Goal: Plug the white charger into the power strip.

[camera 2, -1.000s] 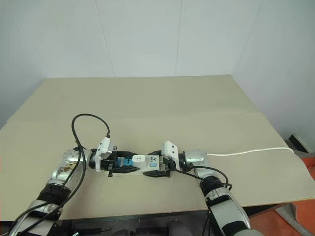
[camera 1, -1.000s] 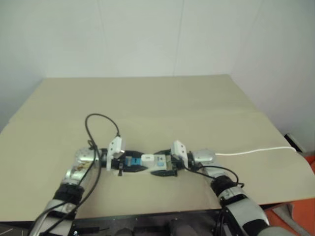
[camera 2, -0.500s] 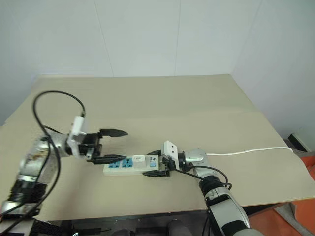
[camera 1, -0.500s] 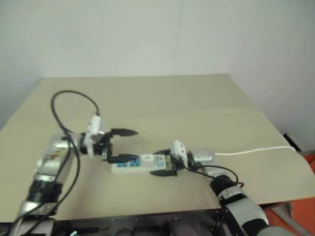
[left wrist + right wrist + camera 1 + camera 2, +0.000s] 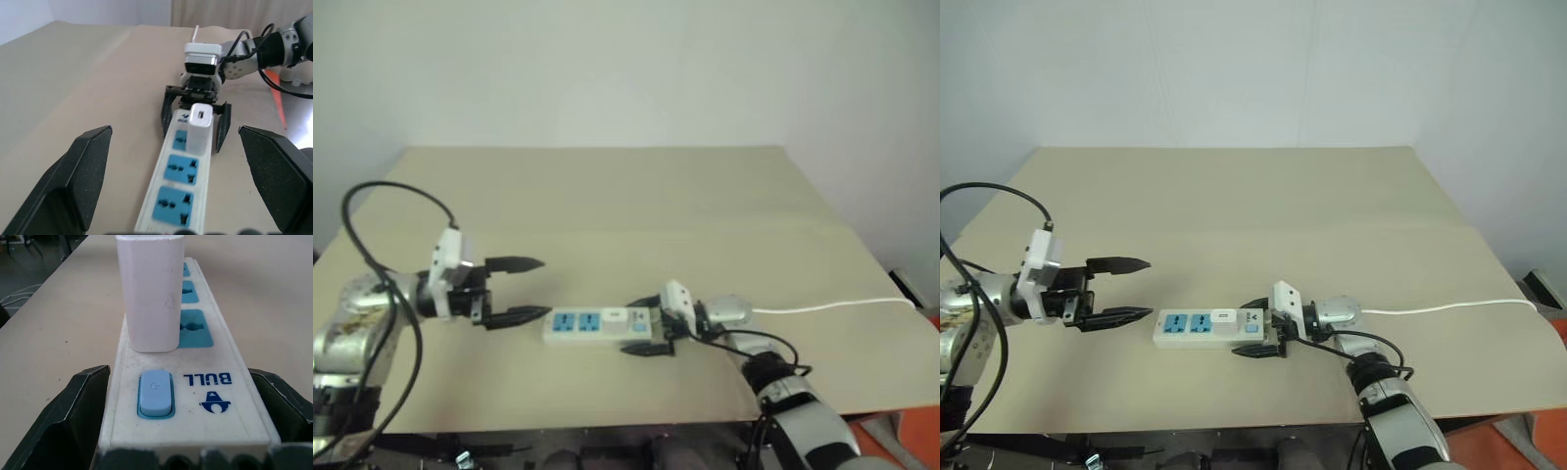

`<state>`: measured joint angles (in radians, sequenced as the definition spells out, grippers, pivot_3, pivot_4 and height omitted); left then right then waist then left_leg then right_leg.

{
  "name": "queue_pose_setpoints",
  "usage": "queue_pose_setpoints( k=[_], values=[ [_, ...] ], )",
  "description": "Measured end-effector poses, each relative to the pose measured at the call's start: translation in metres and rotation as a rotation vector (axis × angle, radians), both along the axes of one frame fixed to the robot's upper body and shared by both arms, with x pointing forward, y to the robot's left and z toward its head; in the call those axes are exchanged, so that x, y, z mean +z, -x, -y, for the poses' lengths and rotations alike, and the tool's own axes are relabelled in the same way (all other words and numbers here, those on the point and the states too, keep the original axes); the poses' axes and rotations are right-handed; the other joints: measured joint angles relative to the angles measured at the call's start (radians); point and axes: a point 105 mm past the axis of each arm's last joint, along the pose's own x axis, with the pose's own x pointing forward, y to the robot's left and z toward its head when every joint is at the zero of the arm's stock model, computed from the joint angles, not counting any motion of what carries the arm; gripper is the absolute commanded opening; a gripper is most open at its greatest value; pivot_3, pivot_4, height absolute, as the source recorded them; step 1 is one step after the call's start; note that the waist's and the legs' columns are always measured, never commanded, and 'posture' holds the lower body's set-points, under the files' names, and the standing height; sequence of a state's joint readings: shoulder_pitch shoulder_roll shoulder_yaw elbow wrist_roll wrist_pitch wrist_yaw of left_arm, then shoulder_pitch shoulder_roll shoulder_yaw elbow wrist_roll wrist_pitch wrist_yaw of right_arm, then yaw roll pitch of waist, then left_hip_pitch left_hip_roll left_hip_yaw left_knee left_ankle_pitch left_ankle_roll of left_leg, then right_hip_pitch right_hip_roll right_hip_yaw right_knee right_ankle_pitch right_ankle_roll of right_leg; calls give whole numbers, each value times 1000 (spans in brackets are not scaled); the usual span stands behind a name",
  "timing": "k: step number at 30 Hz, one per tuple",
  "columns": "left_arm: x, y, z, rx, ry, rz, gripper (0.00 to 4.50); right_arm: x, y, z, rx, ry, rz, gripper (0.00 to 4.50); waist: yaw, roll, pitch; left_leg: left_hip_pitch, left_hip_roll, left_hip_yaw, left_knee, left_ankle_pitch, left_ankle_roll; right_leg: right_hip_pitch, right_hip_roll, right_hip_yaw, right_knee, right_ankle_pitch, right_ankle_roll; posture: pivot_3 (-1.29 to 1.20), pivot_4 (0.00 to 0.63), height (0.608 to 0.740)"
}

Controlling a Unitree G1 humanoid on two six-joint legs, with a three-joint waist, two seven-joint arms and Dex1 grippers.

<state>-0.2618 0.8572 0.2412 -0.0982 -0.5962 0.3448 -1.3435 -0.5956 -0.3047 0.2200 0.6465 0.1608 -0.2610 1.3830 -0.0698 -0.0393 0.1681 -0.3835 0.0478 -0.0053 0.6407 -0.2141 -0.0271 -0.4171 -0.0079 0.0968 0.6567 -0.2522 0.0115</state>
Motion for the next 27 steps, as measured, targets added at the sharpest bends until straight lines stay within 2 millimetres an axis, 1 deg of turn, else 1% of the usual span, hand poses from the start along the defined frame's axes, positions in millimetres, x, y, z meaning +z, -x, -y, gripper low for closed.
queue_pose_setpoints(
  k=[2, 6, 8, 10, 12, 16, 20, 23, 24, 27],
  values=[
    [-1, 2, -5, 18, -3, -5, 4500, 3, 2, 12, -16, 9, -7, 4482, 9, 0, 1, -7, 0, 1, 2, 0, 0, -7, 0, 0, 0, 1, 1, 0, 150, 740],
    [-8, 8, -12, 44, -16, -35, 4500, 6, 6, 35, -63, 38, -19, 4482, 12, 0, 8, -8, 0, 2, 2, 0, 0, -8, 0, 0, 0, 1, 1, 0, 150, 740],
    [-8, 10, -14, 53, -21, -33, 4500, 8, 8, 40, -75, 40, -19, 4482, 12, -1, 11, -8, 1, 2, 2, 0, 0, -8, 0, 0, 1, 1, 1, 0, 150, 740],
    [-8, 11, -17, 64, -33, -33, 4500, 16, 9, 41, -78, 34, -3, 4482, 6, 0, 14, -8, 1, 2, 2, 0, 0, -9, 1, 0, 1, 1, 1, 0, 150, 740],
    [-6, 14, -21, 79, -48, -24, 4500, 25, 11, 47, -93, 23, 18, 4482, 3, 0, 14, -8, 1, 2, 1, 0, 0, -9, 1, 0, 1, 1, 1, 0, 150, 740],
    [-6, 22, -36, 156, -93, -49, 4500, 44, 11, 74, -156, 41, 59, 4482, 2, 0, 16, -9, 1, 3, 1, 0, 0, -9, 0, 0, 0, 1, 2, 0, 150, 740],
    [-13, 34, -48, 230, -136, -98, 4500, 57, 13, 98, -220, 53, 67, 4482, 1, 0, 18, -9, 1, 3, 1, 0, 0, -10, 0, 0, 0, 1, 2, 0, 150, 740],
    [-9, 43, -57, 262, -126, -111, 4500, 64, 14, 118, -272, 76, 56, 4482, 2, 0, 19, -9, 2, 3, 1, 0, 0, -10, 0, 0, 0, 0, 1, 0, 150, 740],
    [-7, 45, -59, 265, -119, -109, 4500, 66, 14, 124, -286, 80, 56, 4482, 2, 0, 19, -8, 2, 4, 1, 0, 0, -9, 0, 0, 0, 0, 1, 0, 150, 740],
    [-2, 48, -57, 257, -119, -94, 4500, 72, 14, 129, -304, 77, 64, 4482, 2, 0, 19, -8, 1, 4, 1, 0, 0, -9, 0, 0, 0, 0, 1, 0, 150, 740]
  ],
)
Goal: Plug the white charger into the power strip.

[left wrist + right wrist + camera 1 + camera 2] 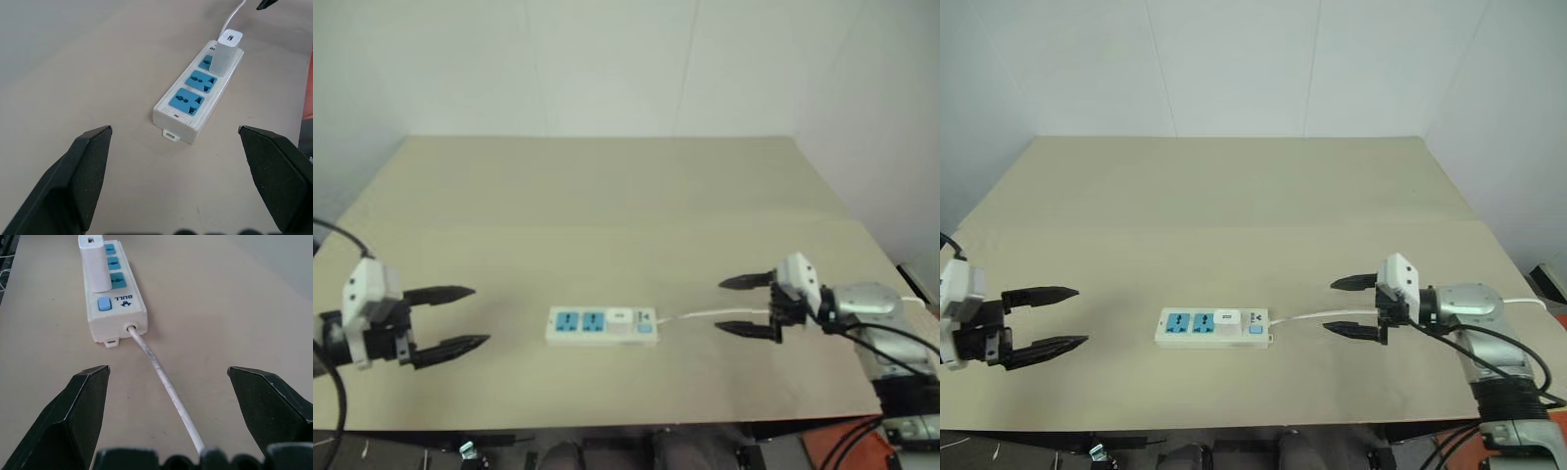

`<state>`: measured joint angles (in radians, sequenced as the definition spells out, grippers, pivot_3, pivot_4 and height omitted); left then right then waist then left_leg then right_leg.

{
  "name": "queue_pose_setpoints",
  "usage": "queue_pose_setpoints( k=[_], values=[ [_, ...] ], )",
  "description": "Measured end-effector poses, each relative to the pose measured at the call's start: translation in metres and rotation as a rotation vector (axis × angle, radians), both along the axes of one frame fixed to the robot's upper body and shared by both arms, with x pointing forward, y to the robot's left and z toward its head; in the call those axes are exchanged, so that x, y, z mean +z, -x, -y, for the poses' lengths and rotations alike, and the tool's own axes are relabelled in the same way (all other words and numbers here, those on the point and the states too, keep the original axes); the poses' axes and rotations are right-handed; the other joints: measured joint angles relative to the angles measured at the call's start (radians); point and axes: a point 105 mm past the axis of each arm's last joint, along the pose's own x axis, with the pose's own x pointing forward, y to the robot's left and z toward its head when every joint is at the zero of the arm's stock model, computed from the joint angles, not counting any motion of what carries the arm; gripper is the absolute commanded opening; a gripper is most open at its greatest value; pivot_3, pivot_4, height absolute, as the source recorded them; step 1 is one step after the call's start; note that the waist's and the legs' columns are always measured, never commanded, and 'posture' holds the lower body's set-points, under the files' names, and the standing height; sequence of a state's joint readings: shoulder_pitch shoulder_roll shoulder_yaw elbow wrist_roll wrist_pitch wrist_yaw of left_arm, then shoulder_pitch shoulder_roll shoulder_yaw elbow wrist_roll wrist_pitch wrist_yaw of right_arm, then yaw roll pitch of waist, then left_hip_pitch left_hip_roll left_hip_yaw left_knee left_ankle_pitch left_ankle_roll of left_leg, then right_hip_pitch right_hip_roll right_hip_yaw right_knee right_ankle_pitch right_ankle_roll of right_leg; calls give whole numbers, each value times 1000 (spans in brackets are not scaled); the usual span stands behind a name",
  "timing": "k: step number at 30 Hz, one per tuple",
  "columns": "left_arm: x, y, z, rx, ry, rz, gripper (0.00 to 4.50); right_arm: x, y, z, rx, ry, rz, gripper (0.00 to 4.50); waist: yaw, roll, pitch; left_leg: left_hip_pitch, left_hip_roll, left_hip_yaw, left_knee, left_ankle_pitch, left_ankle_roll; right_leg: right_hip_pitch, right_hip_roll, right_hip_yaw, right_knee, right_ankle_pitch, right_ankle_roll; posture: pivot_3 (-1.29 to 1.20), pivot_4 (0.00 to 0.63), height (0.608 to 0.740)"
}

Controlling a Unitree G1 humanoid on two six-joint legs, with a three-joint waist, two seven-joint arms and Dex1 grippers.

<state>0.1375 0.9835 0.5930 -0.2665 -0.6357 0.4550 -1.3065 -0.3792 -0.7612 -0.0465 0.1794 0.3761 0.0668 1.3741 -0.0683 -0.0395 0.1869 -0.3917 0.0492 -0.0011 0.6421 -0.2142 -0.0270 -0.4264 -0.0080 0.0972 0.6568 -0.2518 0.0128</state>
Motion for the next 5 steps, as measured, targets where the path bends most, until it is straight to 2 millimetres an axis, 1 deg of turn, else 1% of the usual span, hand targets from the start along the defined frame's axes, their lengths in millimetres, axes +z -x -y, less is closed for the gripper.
queue_pose_setpoints(
  k=[5],
  values=[
    [2, 0, 3, -16, 11, 8, 4500, 2, 0, 2, -5, 8, 3, 4482, -1, 0, 0, 0, 0, 0, 0, 0, 0, 0, 0, 0, 0, 0, 0, 0, 150, 740]
  ],
)
